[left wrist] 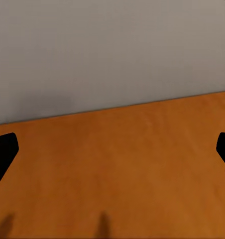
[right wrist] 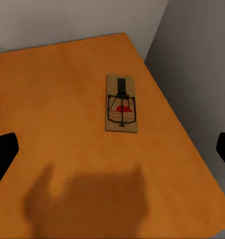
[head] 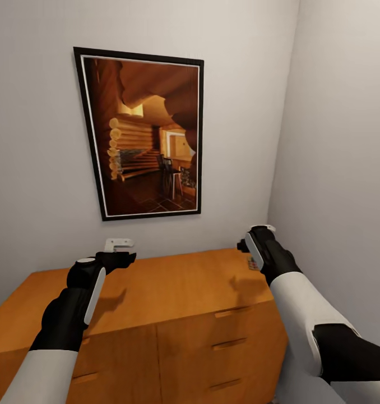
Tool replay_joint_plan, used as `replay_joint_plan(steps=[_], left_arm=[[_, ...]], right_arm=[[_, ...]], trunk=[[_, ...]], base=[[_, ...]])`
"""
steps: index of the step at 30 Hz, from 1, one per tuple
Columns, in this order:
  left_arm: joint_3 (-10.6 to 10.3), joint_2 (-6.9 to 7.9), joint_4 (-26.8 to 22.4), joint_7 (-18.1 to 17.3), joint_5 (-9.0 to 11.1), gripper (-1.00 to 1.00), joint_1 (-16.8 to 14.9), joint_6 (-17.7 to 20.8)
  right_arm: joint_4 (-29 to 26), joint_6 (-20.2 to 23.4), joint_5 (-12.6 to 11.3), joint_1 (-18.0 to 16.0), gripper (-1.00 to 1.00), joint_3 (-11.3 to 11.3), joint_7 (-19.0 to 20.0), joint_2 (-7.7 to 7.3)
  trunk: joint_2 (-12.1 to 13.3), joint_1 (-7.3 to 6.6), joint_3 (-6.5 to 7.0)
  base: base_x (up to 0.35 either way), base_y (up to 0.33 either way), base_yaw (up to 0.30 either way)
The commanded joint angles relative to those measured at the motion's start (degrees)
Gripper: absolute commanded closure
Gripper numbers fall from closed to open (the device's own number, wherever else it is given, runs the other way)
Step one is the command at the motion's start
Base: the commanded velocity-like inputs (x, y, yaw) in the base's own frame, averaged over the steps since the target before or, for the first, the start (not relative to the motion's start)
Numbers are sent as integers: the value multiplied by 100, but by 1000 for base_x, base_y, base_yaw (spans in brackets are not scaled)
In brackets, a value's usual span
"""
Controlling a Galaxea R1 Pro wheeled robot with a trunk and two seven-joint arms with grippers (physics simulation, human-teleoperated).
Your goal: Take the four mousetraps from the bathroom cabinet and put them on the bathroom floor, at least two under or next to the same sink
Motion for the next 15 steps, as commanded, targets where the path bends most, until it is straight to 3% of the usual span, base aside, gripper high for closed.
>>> replay_joint_plan(steps=[1, 15], left_arm=[[3, 0, -6, -30, -34, -100, -5, 26], [-10, -17, -6, -28, -37, -100, -6, 26]], right_arm=[[1, 21, -30, -6, -100, 8, 7, -8], [20, 56, -40, -13, -100, -6, 349, -96]], trunk=[[-5, 1, -8], [-5, 1, -8]], base=[[30, -33, 0], [7, -7, 0]])
